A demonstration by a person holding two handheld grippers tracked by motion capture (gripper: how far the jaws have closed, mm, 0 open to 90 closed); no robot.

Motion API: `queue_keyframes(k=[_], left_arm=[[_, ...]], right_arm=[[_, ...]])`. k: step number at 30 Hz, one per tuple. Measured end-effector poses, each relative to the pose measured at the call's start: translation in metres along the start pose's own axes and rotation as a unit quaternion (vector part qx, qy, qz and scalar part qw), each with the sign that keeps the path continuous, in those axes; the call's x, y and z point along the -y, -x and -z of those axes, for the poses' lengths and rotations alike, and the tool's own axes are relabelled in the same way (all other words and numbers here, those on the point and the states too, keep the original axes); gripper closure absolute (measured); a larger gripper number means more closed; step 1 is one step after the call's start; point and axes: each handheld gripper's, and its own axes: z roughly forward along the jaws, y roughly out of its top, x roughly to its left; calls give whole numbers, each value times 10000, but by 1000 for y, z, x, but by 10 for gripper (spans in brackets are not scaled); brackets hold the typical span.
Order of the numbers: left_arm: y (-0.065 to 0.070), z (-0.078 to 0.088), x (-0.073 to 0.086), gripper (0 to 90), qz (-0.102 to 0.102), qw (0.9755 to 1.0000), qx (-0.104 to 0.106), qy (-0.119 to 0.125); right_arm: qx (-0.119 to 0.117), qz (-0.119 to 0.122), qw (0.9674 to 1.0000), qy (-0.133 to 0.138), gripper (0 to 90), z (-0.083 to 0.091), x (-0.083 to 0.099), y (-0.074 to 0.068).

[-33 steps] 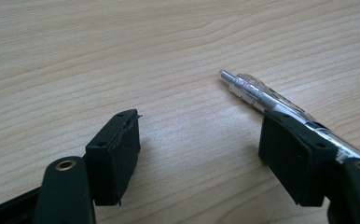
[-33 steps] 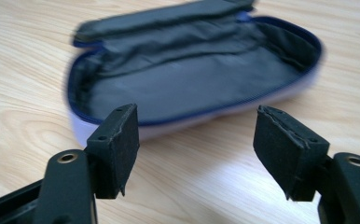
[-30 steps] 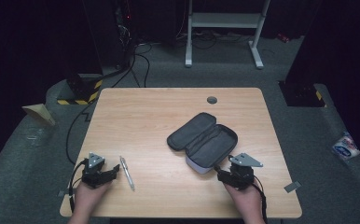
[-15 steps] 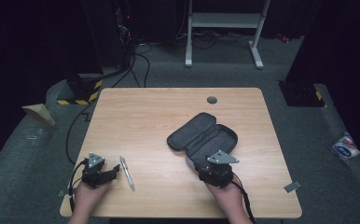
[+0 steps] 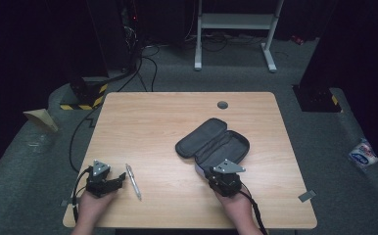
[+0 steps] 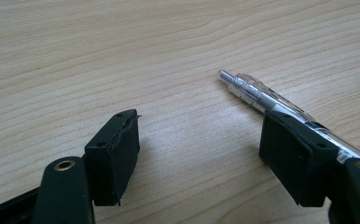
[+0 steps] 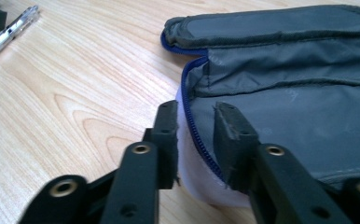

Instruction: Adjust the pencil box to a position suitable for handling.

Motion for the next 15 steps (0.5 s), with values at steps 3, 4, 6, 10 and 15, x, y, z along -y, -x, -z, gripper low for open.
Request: queue_keyframes(k=[3, 4, 6, 10, 15], left_arm=[[0, 0, 0, 287, 1, 10000, 2, 1], [0, 0, 0, 287, 0, 10000, 4, 1], [0, 0, 0, 287, 0, 10000, 7, 0], [0, 0, 0, 287, 12, 10000, 13, 6], [0, 0, 0, 286, 14, 10000, 13, 1]], right_arm=[[54, 95, 9999, 36, 826, -1, 1, -3], [21, 114, 9999, 47, 849, -1, 1, -4], [2, 128, 9999, 60, 867, -2, 0, -6], [-60, 201, 9997, 88, 870, -6, -2, -14], [-155, 320, 9993, 139, 870, -16, -8, -31]])
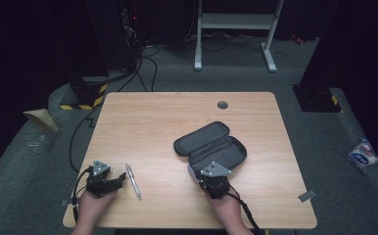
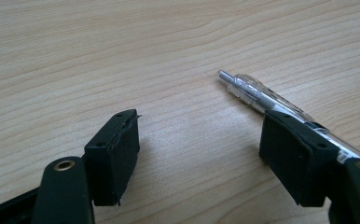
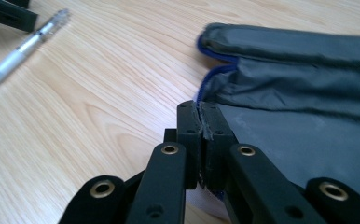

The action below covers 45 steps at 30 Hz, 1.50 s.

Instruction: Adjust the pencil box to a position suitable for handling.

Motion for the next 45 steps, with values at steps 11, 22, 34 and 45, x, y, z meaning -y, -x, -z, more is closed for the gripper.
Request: queue_keyframes(k=[11, 22, 34, 45], left_arm=[[0, 0, 0, 287, -4, 10000, 7, -4], [-2, 4, 1, 383, -41, 10000, -6, 20], [25, 16, -15, 489, -196, 9992, 172, 318], [85, 16, -26, 501, -548, 9958, 659, 315]], right_arm=[[-243, 60, 9996, 114, 770, -14, -12, -25], [468, -236, 9979, 384, 598, 24, -11, 27], [1315, -1052, 9855, 215, 563, 52, 22, 113], [1144, -1179, 9859, 317, 619, 44, 26, 120]])
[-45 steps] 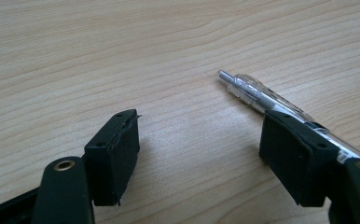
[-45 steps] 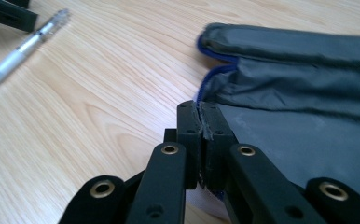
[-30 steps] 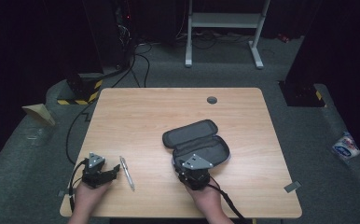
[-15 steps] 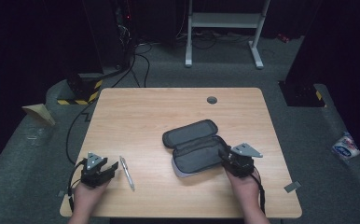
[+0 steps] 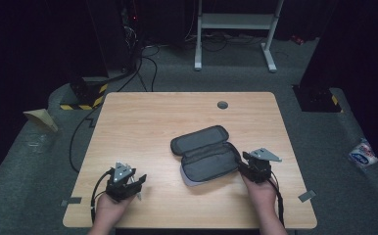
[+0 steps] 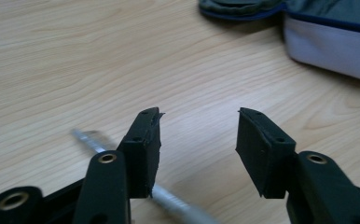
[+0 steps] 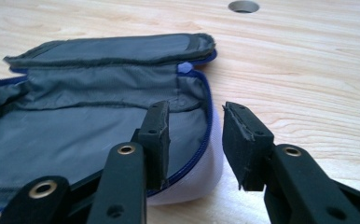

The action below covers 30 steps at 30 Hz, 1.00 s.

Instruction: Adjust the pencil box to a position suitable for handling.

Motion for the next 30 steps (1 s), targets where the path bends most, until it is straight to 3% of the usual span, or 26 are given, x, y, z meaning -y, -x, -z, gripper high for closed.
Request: queue_keyframes(k=[3, 7, 11, 12, 18, 24, 30], left_arm=[[16, -4, -5, 505, -82, 9999, 63, 7], [33, -8, -8, 501, -231, 9996, 138, -24], [44, -12, -7, 517, -528, 9985, 72, -95], [45, -12, -7, 517, -510, 9986, 99, -87], [44, -12, -7, 551, -459, 9988, 131, -97], [39, -12, -6, 569, -363, 9992, 97, -99], [34, -15, -7, 599, -274, 9996, 10, -96]], right_arm=[[65, -20, 9999, -89, 647, -3, 1, 2], [5, -12, 9998, -191, 748, -6, 4, 1], [-72, 13, 9997, -218, 811, -5, 6, -2], [-88, 35, 9997, -210, 814, -5, 7, -3], [-458, 194, 9985, -227, 812, 2, 14, -26], [-623, 344, 9972, -250, 810, 4, 16, -45], [-762, 413, 9962, 71, 717, 14, 11, -52]])
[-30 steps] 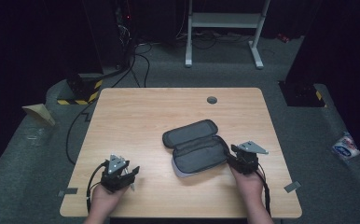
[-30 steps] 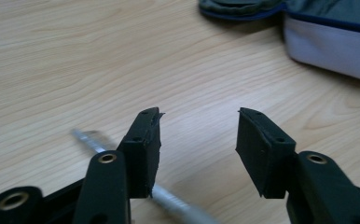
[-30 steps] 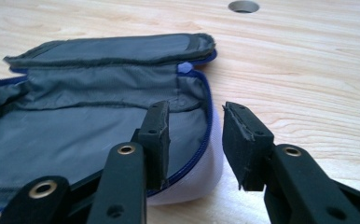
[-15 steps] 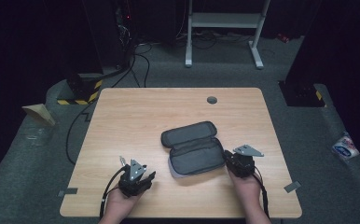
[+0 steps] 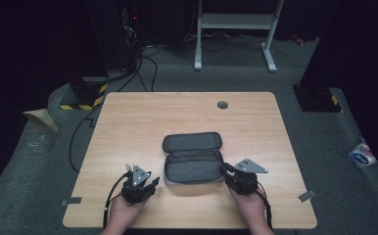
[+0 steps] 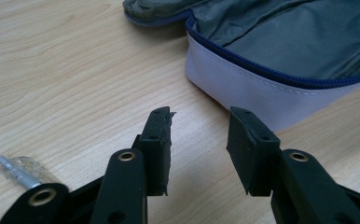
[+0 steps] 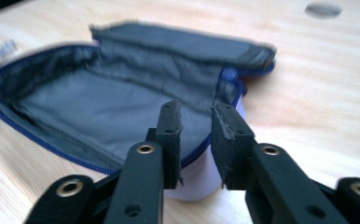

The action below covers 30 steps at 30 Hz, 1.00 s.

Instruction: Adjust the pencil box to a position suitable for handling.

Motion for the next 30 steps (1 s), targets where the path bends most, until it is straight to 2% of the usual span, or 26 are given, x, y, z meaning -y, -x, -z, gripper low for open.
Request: queue_keyframes(k=[4, 8, 12, 23, 30], left_arm=[[-1, -6, -3, 609, 92, 10000, 10, -25], [1, -11, -4, 606, 74, 9999, 53, -93], [2, -12, -4, 595, 83, 9999, 49, -57], [1, -15, -4, 587, 146, 9998, 105, -94], [-5, -13, -2, 586, 189, 9998, 38, -105]], right_arm=[[265, -132, 9992, 258, 703, 9, -2, 12], [619, -181, 9978, -128, 703, -1, 9, 24], [592, -212, 9970, -455, 703, -8, 18, 28], [372, -74, 9974, -617, 698, -15, 22, 17], [276, -8, 9977, -624, 696, -19, 22, 9]])
